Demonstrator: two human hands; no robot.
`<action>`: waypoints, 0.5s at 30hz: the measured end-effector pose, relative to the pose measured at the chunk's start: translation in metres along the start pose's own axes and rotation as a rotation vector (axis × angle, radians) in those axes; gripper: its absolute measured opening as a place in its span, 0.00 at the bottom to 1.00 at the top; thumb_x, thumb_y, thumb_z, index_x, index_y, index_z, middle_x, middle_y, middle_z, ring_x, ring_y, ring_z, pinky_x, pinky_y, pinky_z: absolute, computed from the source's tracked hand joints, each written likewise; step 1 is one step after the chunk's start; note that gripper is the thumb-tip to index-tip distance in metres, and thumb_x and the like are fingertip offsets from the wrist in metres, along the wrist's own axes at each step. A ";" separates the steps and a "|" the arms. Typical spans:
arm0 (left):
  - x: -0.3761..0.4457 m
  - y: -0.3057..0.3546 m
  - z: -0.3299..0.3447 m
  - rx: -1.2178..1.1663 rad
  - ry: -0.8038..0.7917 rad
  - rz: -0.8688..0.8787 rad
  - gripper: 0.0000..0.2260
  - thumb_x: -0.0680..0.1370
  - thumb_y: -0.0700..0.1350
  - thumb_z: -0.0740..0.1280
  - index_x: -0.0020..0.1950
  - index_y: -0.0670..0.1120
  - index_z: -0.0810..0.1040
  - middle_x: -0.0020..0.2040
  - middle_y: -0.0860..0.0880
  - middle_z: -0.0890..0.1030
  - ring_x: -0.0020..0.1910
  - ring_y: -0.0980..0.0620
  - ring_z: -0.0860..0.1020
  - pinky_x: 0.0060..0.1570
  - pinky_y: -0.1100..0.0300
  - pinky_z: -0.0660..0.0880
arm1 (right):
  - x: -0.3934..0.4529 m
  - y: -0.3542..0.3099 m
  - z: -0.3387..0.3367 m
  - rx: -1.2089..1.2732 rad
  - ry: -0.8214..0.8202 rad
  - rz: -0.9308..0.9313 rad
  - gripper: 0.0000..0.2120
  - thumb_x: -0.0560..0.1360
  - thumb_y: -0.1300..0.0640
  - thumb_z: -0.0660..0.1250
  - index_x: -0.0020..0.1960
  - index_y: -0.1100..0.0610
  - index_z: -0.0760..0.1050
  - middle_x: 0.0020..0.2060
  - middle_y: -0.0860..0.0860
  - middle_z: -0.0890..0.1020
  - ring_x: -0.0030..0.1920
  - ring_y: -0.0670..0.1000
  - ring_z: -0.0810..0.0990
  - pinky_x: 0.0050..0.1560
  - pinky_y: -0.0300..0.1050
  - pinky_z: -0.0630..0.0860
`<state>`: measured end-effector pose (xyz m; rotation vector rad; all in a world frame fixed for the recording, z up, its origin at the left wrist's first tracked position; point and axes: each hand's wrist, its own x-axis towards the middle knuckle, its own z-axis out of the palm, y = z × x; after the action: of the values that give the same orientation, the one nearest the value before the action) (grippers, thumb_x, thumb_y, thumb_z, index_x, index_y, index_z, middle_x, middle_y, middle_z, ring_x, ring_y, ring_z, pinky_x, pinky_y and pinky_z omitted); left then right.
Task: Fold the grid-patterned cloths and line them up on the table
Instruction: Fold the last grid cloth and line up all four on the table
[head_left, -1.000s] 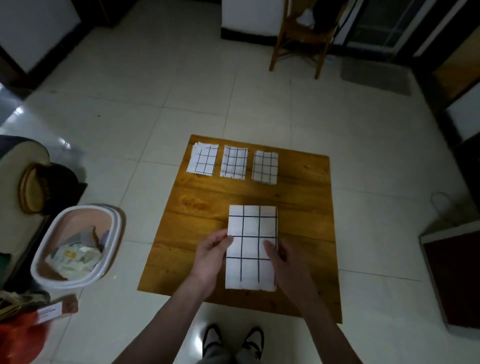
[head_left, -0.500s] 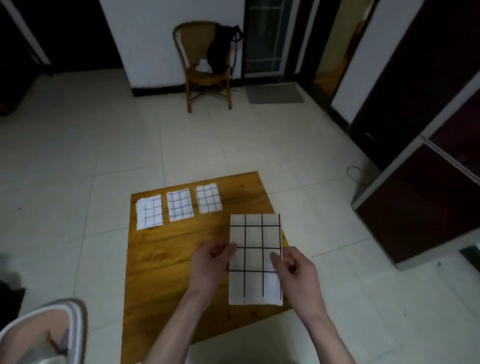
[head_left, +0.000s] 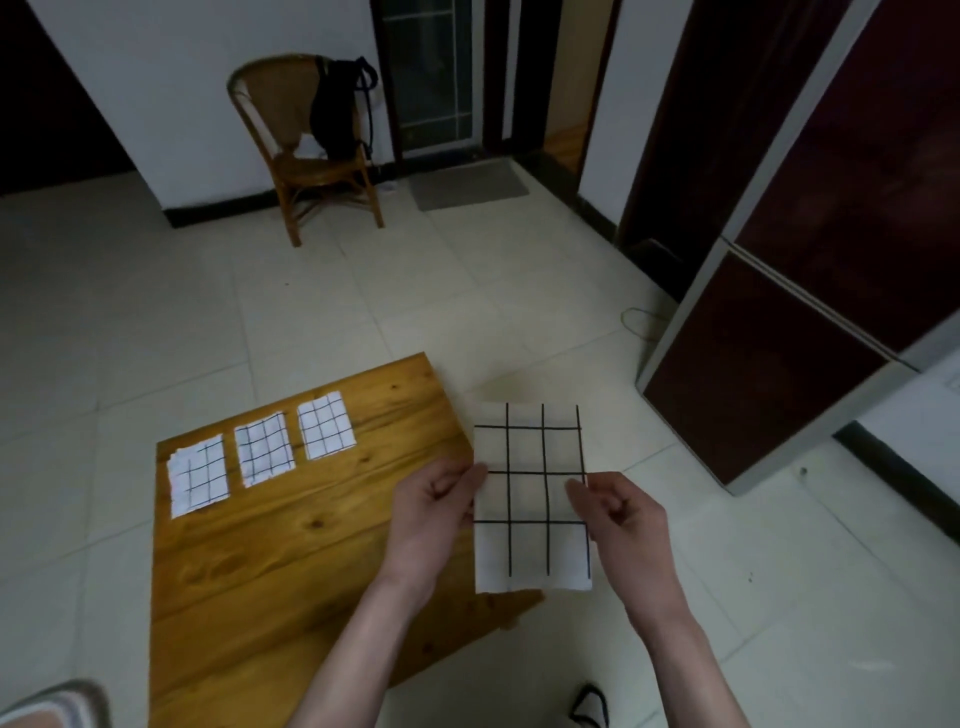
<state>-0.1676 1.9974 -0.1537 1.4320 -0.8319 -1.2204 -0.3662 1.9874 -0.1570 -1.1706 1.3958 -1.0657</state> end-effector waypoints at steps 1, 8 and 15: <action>0.004 0.001 0.016 0.007 0.003 0.003 0.05 0.82 0.42 0.69 0.53 0.45 0.86 0.33 0.53 0.82 0.33 0.59 0.78 0.34 0.68 0.74 | 0.009 0.000 -0.016 -0.006 0.001 -0.005 0.05 0.80 0.56 0.71 0.46 0.56 0.81 0.28 0.44 0.68 0.32 0.46 0.66 0.38 0.42 0.65; 0.038 0.013 0.130 0.033 0.056 0.036 0.06 0.80 0.44 0.72 0.55 0.48 0.87 0.41 0.44 0.85 0.37 0.56 0.78 0.38 0.65 0.78 | 0.079 -0.006 -0.116 -0.080 -0.008 -0.041 0.04 0.80 0.54 0.72 0.46 0.50 0.82 0.31 0.44 0.80 0.32 0.42 0.75 0.38 0.40 0.72; 0.069 0.013 0.200 0.074 0.103 0.098 0.04 0.81 0.43 0.71 0.52 0.44 0.85 0.30 0.59 0.78 0.31 0.60 0.74 0.33 0.65 0.75 | 0.147 -0.010 -0.175 -0.094 -0.065 -0.046 0.03 0.78 0.58 0.74 0.46 0.53 0.81 0.35 0.45 0.83 0.34 0.42 0.78 0.37 0.34 0.74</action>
<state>-0.3424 1.8767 -0.1485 1.4839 -0.8733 -1.0428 -0.5456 1.8459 -0.1454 -1.3000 1.3865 -0.9943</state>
